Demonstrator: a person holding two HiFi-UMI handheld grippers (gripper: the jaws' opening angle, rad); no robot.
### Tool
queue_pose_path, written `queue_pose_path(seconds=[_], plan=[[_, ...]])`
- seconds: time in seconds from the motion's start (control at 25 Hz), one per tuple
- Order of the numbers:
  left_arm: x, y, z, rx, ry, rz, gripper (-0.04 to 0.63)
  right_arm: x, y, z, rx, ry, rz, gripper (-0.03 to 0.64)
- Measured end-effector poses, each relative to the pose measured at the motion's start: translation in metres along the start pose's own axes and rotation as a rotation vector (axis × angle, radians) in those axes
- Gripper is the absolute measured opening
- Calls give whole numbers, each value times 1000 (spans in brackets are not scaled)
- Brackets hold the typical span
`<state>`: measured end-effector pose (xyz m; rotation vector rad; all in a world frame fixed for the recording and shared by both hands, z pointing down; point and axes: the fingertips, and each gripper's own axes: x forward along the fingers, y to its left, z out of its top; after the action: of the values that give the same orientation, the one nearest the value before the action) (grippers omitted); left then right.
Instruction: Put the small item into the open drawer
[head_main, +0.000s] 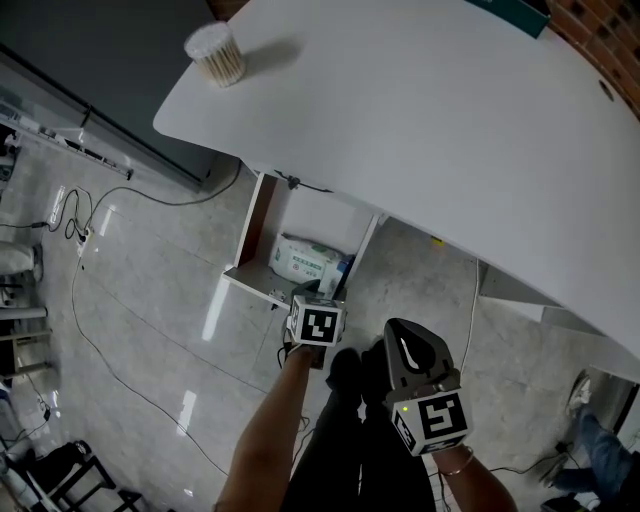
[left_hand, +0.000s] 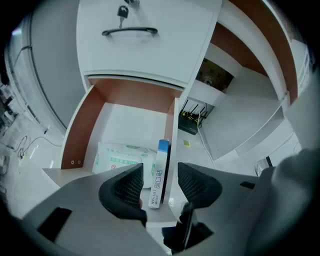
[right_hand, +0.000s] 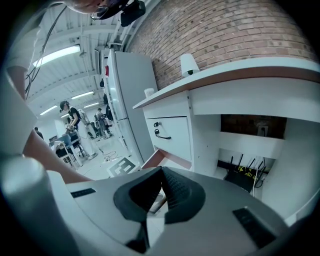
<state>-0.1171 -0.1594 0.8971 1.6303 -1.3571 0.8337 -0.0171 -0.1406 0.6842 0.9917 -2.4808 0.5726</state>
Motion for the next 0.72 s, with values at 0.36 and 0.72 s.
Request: queue_pose_path(seconds=[0.36,0.72], plan=[[-97,-4,25,-2,-83,32,222,-45,17,54,-10,-28,-12,8],[-206,-6,59,18,-171,70,193,-91,37,117,-5,-60,-45,8]])
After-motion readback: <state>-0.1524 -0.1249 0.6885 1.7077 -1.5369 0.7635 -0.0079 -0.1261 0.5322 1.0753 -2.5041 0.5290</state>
